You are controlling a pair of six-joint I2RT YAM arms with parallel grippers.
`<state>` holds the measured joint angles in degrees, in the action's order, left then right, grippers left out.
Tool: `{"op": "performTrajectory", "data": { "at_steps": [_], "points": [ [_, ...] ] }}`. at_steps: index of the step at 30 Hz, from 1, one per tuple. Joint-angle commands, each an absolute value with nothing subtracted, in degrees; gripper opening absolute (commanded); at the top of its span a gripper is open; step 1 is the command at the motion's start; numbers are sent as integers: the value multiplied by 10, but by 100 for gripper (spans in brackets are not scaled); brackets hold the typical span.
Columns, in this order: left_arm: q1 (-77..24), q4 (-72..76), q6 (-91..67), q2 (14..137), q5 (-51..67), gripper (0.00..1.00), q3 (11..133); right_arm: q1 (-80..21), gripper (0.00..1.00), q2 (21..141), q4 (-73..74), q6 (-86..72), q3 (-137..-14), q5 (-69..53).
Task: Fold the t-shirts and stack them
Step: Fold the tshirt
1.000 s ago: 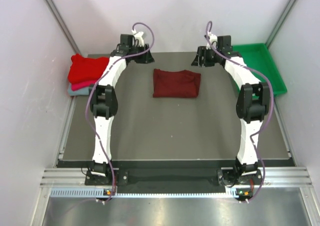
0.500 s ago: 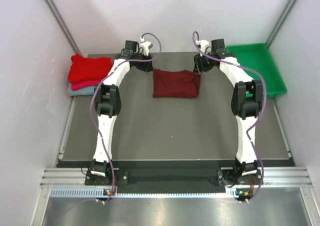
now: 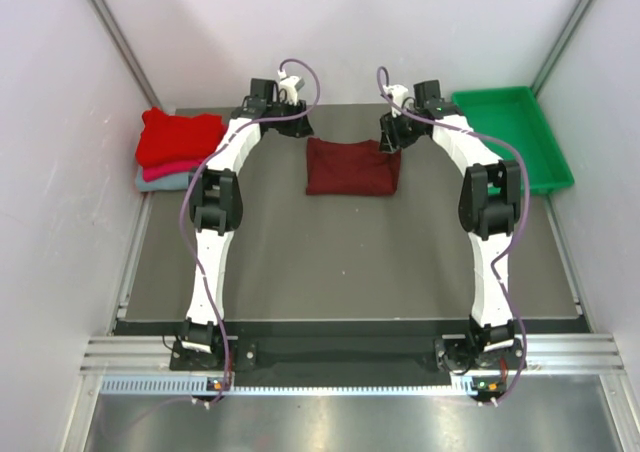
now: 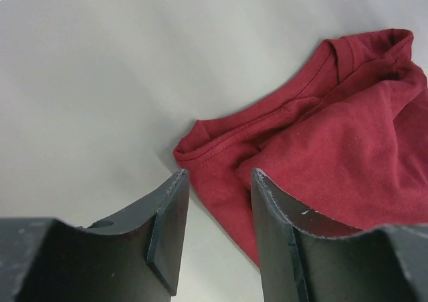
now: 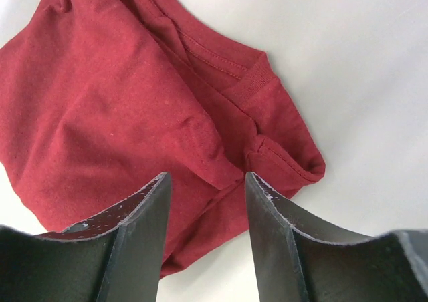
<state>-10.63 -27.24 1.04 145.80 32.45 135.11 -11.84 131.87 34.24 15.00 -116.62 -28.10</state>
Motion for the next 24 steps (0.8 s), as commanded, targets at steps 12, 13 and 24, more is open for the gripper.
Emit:
{"op": "performTrajectory", "data": {
  "at_steps": [12,13,24],
  "points": [
    [-114,-243,-15,1453,340,47,1338,-126,47,1362,340,153,-1182,-287],
    [-113,-243,-15,1454,338,47,1338,-126,44,1364,338,152,-1184,-287],
    [-115,-246,-11,1451,338,47,1328,-123,5,1348,321,135,-1202,-275]
  ]
}}
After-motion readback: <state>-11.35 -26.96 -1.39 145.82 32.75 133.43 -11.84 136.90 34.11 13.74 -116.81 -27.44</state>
